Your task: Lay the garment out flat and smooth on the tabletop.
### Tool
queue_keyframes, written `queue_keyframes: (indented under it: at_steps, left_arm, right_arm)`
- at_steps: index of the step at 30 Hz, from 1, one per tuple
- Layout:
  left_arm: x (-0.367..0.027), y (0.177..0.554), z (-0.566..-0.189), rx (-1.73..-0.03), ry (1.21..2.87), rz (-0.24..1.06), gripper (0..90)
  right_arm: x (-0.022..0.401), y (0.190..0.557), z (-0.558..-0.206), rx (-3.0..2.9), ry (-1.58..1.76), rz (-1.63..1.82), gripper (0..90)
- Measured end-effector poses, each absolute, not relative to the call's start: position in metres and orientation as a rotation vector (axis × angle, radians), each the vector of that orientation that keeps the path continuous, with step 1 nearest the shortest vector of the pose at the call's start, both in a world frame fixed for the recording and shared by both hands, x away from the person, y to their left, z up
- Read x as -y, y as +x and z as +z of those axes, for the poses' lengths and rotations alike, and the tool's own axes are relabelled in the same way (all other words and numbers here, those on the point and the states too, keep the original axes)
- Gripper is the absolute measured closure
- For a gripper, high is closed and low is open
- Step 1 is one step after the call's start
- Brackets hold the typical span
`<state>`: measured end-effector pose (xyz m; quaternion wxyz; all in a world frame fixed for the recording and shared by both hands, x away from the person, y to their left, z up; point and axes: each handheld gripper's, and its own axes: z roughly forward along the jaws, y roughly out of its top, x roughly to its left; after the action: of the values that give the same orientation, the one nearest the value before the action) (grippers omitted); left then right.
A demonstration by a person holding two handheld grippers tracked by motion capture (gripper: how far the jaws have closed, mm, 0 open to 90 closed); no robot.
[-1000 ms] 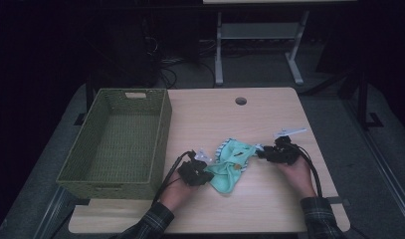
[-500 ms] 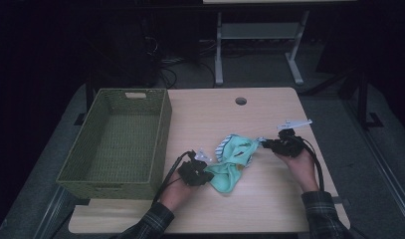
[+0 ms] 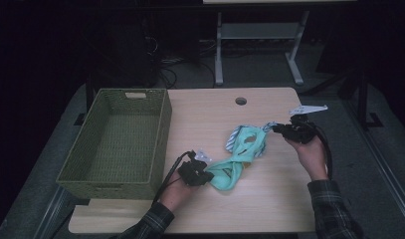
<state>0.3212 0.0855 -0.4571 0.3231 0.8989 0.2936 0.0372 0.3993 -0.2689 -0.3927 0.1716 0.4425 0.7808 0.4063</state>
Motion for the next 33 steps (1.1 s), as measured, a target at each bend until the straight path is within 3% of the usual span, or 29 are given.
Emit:
queue_keyframes:
  at_steps: [9, 11, 17, 29, 33]
  left_arm:
    - [-0.086, 0.321, -0.457, -0.776, 2.353, 0.095, 86.5]
    - [-0.086, 0.321, -0.457, -0.775, 2.354, 0.092, 86.4]
    - [-0.086, 0.321, -0.457, -0.775, 2.352, 0.092, 86.4]
    - [-0.085, 0.321, -0.456, -0.765, 2.371, 0.099, 85.4]
    - [-0.082, 0.321, -0.450, -0.746, 2.379, 0.125, 81.2]
  right_arm:
    - [0.270, 0.410, -0.387, -2.194, 1.266, 1.139, 85.0]
    - [0.267, 0.408, -0.393, -2.213, 1.263, 1.147, 76.7]
    - [0.265, 0.397, -0.400, -2.243, 1.268, 1.166, 66.2]
    - [0.257, 0.362, -0.414, -2.315, 1.252, 1.209, 67.5]
    - [0.250, 0.352, -0.420, -2.334, 1.234, 1.210, 68.8]
